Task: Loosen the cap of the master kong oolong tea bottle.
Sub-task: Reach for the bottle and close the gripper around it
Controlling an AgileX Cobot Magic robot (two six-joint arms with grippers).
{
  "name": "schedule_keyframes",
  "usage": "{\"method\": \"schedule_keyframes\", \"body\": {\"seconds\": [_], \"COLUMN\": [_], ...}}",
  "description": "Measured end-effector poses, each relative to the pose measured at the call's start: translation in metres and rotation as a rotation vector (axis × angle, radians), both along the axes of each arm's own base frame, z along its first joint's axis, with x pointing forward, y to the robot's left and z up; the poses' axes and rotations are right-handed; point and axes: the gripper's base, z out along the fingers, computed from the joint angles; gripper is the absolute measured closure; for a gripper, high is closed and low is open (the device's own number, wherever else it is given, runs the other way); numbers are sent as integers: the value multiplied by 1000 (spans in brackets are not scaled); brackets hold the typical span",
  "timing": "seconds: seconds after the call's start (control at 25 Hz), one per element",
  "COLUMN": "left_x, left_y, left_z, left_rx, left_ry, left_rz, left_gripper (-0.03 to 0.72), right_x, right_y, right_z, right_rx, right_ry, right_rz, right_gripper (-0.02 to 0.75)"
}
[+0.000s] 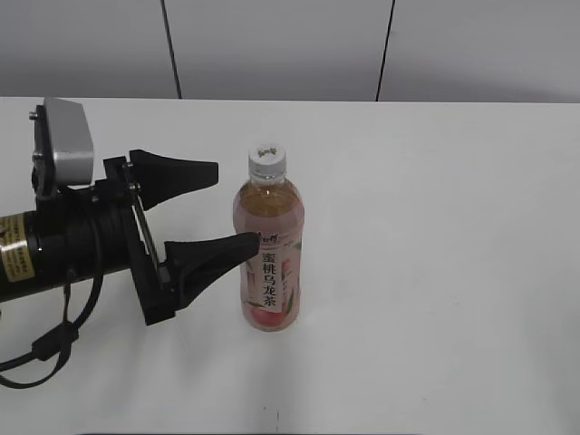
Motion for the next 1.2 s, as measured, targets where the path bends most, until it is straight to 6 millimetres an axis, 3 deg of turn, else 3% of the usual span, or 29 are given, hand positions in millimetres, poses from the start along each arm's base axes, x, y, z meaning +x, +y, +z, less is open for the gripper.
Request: {"method": "schedule_keyframes", "body": {"seconds": [0.44, 0.92, 1.2], "left_x": [15, 29, 30], "left_y": [-5, -44, -48], "left_z": [-25, -20, -19], "left_rx": [20, -16, -16], "left_ry": [80, 49, 57], "left_rz": [3, -103, -106], "left_gripper": [55, 66, 87], "right_x": [0, 0, 0], "right_y": [0, 0, 0], "right_z": [0, 0, 0], "right_rx": [0, 0, 0], "right_ry": [0, 0, 0], "right_rz": [0, 0, 0], "right_gripper": [183, 183, 183]}}
